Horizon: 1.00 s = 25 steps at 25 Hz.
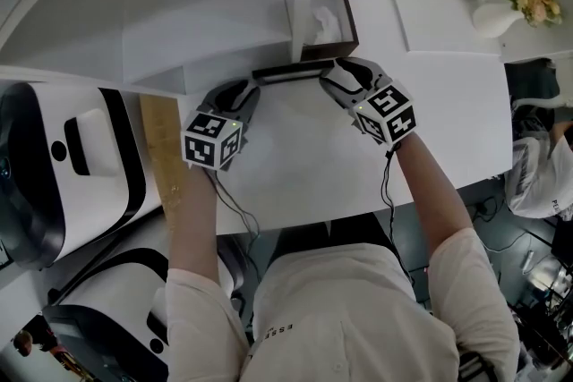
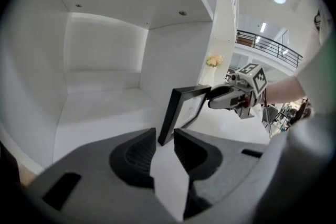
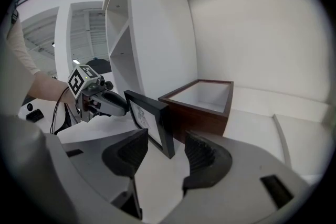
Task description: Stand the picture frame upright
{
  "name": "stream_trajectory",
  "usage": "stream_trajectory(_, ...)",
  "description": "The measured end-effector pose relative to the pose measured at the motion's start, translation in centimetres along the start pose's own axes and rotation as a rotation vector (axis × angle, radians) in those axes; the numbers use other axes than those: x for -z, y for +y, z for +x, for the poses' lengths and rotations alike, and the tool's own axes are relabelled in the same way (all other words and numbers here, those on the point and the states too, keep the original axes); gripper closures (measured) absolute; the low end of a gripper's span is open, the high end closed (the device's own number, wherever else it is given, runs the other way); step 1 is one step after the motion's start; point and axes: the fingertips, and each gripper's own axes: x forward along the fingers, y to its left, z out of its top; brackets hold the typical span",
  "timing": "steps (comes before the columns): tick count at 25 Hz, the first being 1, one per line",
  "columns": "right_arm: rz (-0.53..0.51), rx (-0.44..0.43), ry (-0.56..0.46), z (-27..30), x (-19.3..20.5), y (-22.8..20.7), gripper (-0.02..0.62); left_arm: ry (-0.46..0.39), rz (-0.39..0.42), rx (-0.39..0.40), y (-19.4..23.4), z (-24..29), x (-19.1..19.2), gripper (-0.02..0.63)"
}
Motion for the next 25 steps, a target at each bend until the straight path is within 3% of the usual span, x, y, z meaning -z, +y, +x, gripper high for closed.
stream_trajectory(4,0.029,0.096,-0.004,-2.4,0.2,-0.4,0.393,-0.027,0.025,-0.073,-0.5,-2.3,-0.2,0.515)
stream_trajectory(7,0.089,0.159,-0.028,-4.4,0.1,0.1,0.535,-0.067,0.011,-0.116,-1.9,-4.2,-1.0,0.517)
stream_trajectory(9,0.093,0.185,-0.039,-5.6,-0.2,1.0,0.568,-0.112,-0.013,-0.126,-3.3,-5.4,-1.8,0.532)
stream_trajectory(10,0.09,0.197,-0.044,-6.2,-0.4,1.5,0.575,-0.136,-0.017,-0.138,-4.0,-6.1,-2.2,0.547)
stream_trajectory(11,0.089,0.208,-0.055,-6.8,-0.7,2.0,0.58,-0.159,-0.014,-0.154,-4.7,-6.8,-2.7,0.603)
stream_trajectory(12,0.09,0.217,-0.072,-7.5,-1.2,2.6,0.58,-0.181,-0.007,-0.17,-5.4,-7.6,-3.2,0.607)
stream_trajectory(15,0.082,0.234,-0.143,-9.7,-3.2,4.4,0.581,-0.242,0.039,-0.205,-7.8,-10.0,-5.1,0.607)
stream_trajectory(20,-0.022,0.249,-0.281,-13.7,-8.0,7.5,0.581,-0.36,0.145,-0.221,-12.1,-14.8,-9.4,0.607)
stream_trajectory(25,-0.082,0.237,-0.413,-17.4,-12.2,9.7,0.581,-0.478,0.142,-0.22,-14.6,-19.4,-12.8,0.607)
